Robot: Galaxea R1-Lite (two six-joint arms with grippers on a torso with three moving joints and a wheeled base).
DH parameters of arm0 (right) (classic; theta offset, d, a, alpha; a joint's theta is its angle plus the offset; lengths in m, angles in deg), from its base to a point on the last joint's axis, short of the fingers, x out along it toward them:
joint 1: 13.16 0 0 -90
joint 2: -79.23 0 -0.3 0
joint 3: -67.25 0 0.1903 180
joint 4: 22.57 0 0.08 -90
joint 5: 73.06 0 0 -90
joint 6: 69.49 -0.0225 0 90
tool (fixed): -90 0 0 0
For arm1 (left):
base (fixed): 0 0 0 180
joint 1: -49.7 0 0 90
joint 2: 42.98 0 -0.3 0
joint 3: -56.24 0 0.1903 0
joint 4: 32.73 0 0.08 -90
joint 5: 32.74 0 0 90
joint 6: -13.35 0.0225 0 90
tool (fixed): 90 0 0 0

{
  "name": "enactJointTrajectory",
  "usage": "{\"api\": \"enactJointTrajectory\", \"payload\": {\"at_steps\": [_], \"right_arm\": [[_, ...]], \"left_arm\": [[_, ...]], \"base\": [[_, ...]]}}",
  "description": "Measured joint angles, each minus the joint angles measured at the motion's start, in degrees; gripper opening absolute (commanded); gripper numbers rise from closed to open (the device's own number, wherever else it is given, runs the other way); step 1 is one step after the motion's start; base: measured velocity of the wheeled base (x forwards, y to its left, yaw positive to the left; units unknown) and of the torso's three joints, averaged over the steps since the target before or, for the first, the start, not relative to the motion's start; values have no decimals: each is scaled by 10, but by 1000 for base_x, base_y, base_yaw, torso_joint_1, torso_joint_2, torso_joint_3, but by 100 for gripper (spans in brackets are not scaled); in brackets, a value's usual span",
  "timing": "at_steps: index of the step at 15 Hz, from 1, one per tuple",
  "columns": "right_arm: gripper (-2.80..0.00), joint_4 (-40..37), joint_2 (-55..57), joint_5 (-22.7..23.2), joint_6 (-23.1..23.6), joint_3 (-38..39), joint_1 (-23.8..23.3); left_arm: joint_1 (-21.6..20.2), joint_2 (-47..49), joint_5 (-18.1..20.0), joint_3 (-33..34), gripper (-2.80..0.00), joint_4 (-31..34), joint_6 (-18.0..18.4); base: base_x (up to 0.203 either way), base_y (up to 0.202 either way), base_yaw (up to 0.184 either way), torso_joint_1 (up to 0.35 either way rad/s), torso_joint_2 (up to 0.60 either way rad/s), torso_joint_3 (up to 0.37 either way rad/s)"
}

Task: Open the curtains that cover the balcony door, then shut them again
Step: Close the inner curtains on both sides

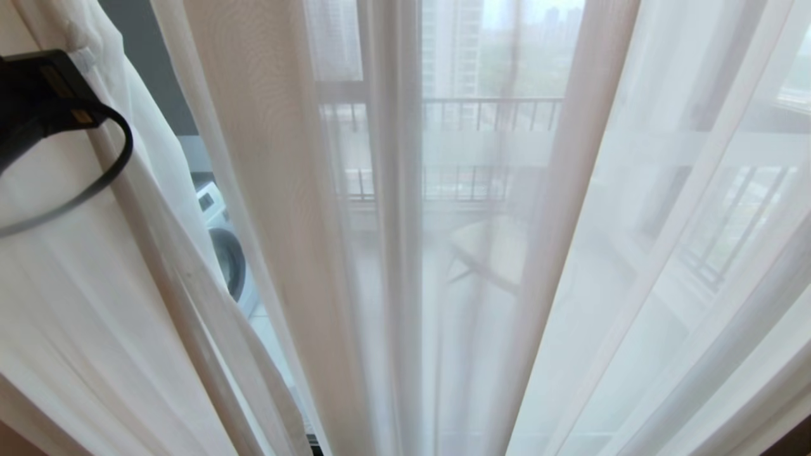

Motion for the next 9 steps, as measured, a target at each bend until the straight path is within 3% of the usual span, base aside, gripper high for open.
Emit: {"api": "enactJointTrajectory", "payload": {"at_steps": [9], "right_arm": [[-280, 0, 0, 0, 0, 0, 0]], "left_arm": [[0, -3, 0, 1, -280, 0, 0]], "base": [[0, -189, 1, 0, 3, 3]]}}
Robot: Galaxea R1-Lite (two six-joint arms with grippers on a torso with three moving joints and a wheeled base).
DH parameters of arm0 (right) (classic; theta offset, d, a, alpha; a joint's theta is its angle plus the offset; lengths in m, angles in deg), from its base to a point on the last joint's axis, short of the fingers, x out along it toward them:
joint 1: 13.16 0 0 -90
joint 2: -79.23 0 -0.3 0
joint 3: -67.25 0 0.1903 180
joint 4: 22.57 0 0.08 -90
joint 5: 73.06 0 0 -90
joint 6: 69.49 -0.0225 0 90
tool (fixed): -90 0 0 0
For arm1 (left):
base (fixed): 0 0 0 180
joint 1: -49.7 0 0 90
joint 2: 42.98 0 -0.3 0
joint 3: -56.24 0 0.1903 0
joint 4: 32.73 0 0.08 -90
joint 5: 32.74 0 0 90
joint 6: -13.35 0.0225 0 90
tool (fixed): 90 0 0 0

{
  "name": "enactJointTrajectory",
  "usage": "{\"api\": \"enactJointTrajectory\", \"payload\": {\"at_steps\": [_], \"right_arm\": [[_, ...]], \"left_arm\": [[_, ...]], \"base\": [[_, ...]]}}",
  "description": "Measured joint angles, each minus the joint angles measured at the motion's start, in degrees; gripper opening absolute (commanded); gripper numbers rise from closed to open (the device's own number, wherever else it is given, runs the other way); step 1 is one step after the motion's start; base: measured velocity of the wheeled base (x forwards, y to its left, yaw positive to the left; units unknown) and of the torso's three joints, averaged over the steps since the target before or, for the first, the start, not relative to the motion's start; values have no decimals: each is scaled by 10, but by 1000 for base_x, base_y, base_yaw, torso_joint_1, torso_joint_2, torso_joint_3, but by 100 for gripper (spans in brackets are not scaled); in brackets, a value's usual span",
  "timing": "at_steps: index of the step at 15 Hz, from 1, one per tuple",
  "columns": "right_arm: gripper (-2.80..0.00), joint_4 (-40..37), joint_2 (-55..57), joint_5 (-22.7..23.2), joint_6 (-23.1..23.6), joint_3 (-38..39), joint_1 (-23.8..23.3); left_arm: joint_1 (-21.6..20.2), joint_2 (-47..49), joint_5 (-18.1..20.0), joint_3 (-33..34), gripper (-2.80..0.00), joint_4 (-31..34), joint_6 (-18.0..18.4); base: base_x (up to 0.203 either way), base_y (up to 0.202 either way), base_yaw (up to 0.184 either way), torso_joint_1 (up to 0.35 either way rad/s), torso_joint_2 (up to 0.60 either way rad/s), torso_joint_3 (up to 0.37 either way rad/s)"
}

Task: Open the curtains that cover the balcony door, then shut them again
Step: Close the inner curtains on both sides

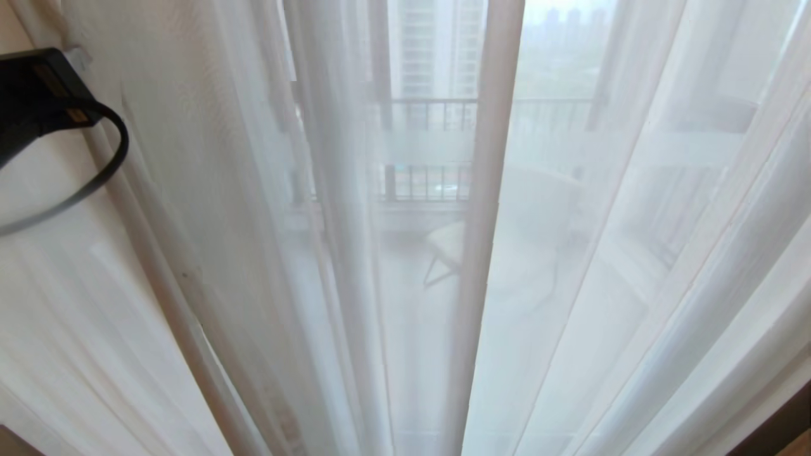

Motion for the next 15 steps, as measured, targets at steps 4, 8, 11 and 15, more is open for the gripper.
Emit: {"api": "enactJointTrajectory", "payload": {"at_steps": [4, 8, 11, 15], "right_arm": [[-280, 0, 0, 0, 0, 0, 0], [-280, 0, 0, 0, 0, 0, 0], [-280, 0, 0, 0, 0, 0, 0], [-280, 0, 0, 0, 0, 0, 0]], "left_arm": [[1, 0, 1, -1, -280, 1, 0], [1, 0, 0, -2, -280, -1, 0], [0, -7, 0, -2, -280, 3, -1], [26, -10, 0, -22, -280, 4, 0]], "base": [[0, -42, 1, 1, 0, 0], [0, 0, 0, 0, 0, 0], [0, 0, 0, 0, 0, 0], [0, 0, 0, 0, 0, 0]]}}
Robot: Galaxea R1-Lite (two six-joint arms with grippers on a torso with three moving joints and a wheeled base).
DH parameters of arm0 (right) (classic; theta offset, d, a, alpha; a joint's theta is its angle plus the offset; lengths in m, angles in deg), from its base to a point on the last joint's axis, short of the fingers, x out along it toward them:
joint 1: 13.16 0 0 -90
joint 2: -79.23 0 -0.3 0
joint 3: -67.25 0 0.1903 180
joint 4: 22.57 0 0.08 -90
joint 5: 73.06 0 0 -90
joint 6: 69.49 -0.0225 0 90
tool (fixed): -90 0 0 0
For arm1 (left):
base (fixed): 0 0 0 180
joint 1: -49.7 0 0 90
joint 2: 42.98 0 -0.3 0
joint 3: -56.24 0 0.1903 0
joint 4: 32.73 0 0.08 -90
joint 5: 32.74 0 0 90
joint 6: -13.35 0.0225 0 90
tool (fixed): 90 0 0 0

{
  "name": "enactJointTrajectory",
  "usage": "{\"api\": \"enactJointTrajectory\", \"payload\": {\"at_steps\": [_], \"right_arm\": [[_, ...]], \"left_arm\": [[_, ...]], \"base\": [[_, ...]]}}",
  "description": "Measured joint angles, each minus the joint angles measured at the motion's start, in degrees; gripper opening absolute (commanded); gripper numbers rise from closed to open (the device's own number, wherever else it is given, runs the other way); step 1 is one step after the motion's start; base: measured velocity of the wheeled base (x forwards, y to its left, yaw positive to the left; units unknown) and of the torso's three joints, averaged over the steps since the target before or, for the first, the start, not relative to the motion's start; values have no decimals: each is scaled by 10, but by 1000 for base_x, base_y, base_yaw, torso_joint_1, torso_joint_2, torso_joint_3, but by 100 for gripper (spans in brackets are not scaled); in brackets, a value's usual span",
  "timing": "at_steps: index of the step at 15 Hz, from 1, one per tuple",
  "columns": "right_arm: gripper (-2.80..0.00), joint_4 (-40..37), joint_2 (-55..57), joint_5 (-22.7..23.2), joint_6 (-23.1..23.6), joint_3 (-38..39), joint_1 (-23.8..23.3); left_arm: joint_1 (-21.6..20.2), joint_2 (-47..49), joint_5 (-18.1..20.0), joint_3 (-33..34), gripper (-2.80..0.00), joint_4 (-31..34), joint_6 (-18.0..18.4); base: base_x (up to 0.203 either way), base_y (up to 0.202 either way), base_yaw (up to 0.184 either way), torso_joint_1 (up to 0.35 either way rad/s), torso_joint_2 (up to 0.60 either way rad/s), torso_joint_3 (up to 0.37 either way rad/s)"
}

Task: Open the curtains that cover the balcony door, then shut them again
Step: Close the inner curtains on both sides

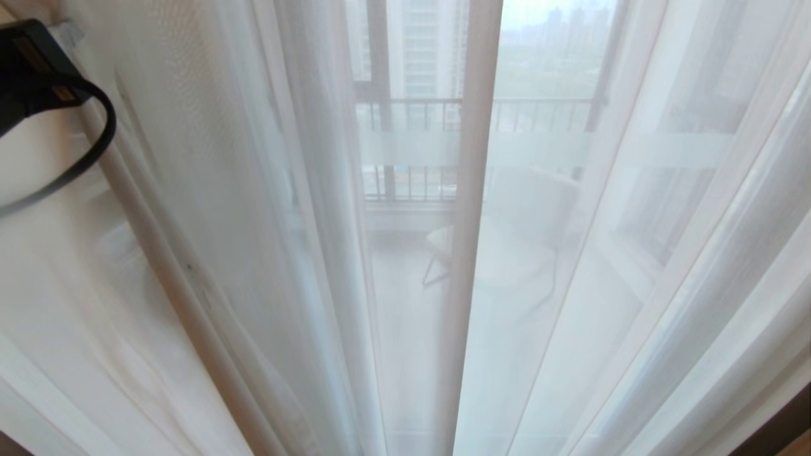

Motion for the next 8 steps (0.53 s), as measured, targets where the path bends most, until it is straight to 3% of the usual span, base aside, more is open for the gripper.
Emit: {"api": "enactJointTrajectory", "payload": {"at_steps": [8], "right_arm": [[-280, 0, 0, 0, 0, 0, 0]], "left_arm": [[133, 6, -4, -32, -280, 0, 2]], "base": [[0, 0, 0, 0, 0, 0]]}}
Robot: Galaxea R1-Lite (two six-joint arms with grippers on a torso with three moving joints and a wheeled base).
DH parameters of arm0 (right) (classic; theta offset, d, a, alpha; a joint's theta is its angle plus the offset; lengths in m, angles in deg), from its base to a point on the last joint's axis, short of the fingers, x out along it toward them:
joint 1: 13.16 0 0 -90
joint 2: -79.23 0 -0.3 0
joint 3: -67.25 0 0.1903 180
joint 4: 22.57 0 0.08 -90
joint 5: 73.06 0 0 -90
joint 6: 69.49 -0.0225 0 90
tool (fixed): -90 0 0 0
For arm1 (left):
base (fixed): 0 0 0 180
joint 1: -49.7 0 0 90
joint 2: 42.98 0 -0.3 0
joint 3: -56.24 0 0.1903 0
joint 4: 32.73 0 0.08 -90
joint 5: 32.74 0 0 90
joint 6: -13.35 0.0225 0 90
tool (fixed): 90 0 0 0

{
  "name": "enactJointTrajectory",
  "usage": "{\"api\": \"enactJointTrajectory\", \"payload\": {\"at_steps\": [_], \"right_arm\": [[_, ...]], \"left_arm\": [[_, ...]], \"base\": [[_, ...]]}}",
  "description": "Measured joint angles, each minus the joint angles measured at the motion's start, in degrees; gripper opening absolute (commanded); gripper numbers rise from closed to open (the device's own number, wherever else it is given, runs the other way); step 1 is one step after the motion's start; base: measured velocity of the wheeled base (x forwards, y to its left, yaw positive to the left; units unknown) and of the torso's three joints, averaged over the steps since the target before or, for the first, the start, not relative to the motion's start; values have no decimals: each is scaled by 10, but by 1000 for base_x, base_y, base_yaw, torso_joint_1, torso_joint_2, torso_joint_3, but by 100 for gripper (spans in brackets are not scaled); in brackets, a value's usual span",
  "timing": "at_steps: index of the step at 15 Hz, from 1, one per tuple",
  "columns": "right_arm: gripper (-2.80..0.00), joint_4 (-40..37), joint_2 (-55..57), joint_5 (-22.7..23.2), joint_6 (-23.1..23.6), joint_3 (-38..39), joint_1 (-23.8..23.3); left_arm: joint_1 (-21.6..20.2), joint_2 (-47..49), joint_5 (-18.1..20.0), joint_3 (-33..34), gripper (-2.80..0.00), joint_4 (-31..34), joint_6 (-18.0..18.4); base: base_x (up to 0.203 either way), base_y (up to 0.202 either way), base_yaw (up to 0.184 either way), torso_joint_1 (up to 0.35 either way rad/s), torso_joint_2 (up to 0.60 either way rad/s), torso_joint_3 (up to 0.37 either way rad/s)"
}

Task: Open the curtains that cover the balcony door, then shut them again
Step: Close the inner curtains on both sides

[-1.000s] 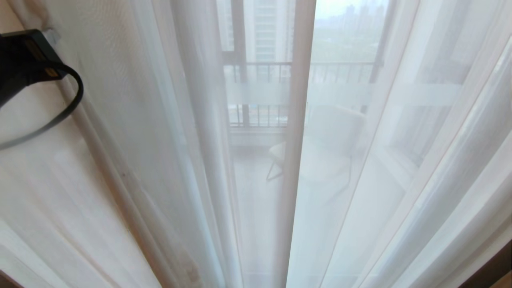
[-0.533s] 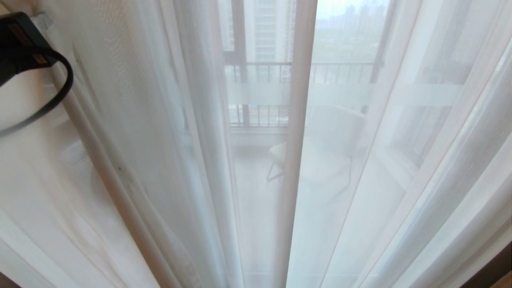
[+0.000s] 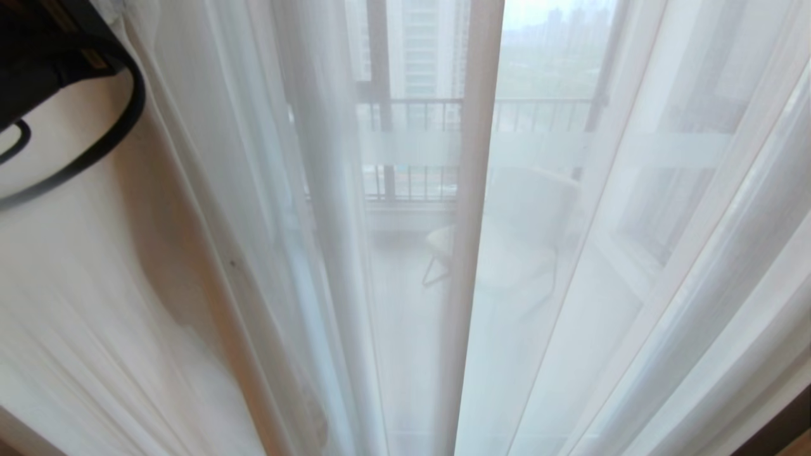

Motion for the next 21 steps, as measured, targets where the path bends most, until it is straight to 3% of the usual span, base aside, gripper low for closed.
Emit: {"api": "enactJointTrajectory", "payload": {"at_steps": [5, 13, 21], "right_arm": [[-280, 0, 0, 0, 0, 0, 0], [-280, 0, 0, 0, 0, 0, 0], [-280, 0, 0, 0, 0, 0, 0]], "left_arm": [[87, 29, -1, -39, -280, 14, 34], [210, 123, -3, -117, -280, 28, 35], [254, 305, 1, -315, -280, 28, 36]], "base": [[0, 0, 0, 0, 0, 0], [0, 0, 0, 0, 0, 0], [0, 0, 0, 0, 0, 0]]}}
